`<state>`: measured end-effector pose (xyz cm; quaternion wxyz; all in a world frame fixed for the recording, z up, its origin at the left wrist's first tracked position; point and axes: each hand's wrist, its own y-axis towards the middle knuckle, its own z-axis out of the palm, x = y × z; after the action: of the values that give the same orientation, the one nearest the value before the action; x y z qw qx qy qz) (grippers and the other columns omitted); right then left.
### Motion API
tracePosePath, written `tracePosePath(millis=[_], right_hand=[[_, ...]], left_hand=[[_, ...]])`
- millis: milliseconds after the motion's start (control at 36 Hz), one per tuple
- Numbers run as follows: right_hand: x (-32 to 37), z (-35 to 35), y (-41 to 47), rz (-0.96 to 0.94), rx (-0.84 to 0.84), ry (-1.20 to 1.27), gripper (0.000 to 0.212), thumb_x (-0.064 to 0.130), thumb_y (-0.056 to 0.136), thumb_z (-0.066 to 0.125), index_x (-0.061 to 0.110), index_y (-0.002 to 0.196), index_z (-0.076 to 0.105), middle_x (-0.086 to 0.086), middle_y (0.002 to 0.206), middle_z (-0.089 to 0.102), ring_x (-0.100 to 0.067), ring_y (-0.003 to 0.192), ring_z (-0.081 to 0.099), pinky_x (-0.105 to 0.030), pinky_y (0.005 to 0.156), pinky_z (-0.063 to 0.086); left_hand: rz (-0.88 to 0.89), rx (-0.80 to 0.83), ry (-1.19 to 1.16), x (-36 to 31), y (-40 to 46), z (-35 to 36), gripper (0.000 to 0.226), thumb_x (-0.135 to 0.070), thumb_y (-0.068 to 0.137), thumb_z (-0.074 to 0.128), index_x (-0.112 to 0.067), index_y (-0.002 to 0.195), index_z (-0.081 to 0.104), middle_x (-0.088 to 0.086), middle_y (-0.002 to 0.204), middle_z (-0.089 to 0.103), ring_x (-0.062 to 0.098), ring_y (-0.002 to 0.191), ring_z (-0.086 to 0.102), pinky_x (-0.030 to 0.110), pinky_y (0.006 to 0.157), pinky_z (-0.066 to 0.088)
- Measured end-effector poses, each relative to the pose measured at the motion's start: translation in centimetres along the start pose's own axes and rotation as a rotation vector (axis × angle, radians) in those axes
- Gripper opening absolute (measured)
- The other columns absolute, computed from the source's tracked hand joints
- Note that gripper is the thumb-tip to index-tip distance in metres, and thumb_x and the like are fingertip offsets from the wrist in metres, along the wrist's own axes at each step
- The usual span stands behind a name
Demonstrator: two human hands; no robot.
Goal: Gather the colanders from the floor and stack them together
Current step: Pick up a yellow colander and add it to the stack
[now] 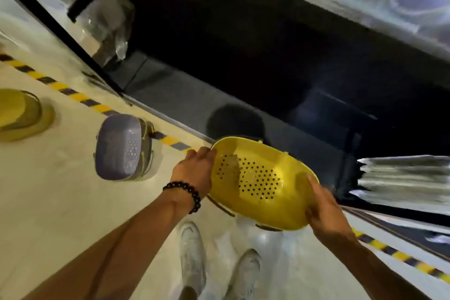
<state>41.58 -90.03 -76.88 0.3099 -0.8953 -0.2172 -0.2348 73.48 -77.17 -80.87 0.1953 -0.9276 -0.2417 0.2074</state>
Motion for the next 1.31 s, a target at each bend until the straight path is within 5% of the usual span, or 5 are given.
tracePosePath(millis=[139, 333, 611, 889, 1306], right_hand=[[-4.2, 4.7, 4.2, -0.005, 0.015, 0.036, 0.115, 0.100, 0.068, 0.026, 0.026, 0.156, 0.028, -0.005, 0.130, 0.049, -0.020, 0.113, 0.050, -0.036, 0.089, 0.042], [-9.1, 10.4, 7.8, -0.117, 0.014, -0.103, 0.051, 0.021, 0.105, 0.044, 0.019, 0.153, 0.027, -0.002, 0.142, 0.052, -0.008, 0.129, 0.054, -0.020, 0.101, 0.048], [-12.3, 14.1, 10.5, -0.029, 0.105, -0.067, 0.103, 0.075, 0.093, 0.028, -0.013, 0.144, 0.040, -0.032, 0.134, 0.057, -0.049, 0.120, 0.058, -0.055, 0.105, 0.049], [-12.9, 13.0, 10.7, 0.076, 0.090, -0.192, 0.076, 0.016, 0.084, 0.080, 0.000, 0.148, 0.043, -0.028, 0.150, 0.045, -0.050, 0.137, 0.043, -0.060, 0.105, 0.042], [9.9, 3.0, 8.8, -0.233, -0.018, -0.489, 0.068, 0.028, 0.096, 0.060, 0.017, 0.156, 0.033, -0.011, 0.163, 0.028, -0.035, 0.144, 0.033, -0.047, 0.115, 0.035]], left_hand=[[-0.004, 0.013, 0.002, 2.2, 4.2, 6.4, 0.046, -0.021, 0.093, 0.050, -0.030, 0.137, 0.042, -0.002, 0.133, 0.050, 0.030, 0.118, 0.048, 0.046, 0.081, 0.051], [-0.051, 0.090, 0.014, 3.7, 7.6, 12.8, 0.054, -0.021, 0.095, 0.052, -0.033, 0.145, 0.034, -0.004, 0.137, 0.046, 0.026, 0.120, 0.045, 0.044, 0.084, 0.050], [-0.080, 0.123, 0.001, 4.5, 11.1, 18.0, 0.059, -0.019, 0.094, 0.053, -0.039, 0.144, 0.029, -0.010, 0.143, 0.041, 0.026, 0.125, 0.047, 0.048, 0.087, 0.052], [-0.074, 0.228, -0.004, 4.3, 9.4, 17.0, 0.074, -0.028, 0.093, 0.052, -0.040, 0.151, 0.008, -0.007, 0.161, 0.017, 0.031, 0.130, 0.042, 0.049, 0.091, 0.049], [0.001, -0.181, 0.153, 3.0, -0.4, -1.3, 0.071, -0.054, 0.096, 0.041, -0.034, 0.154, 0.006, 0.003, 0.165, 0.016, 0.032, 0.146, 0.023, 0.053, 0.114, 0.026]])
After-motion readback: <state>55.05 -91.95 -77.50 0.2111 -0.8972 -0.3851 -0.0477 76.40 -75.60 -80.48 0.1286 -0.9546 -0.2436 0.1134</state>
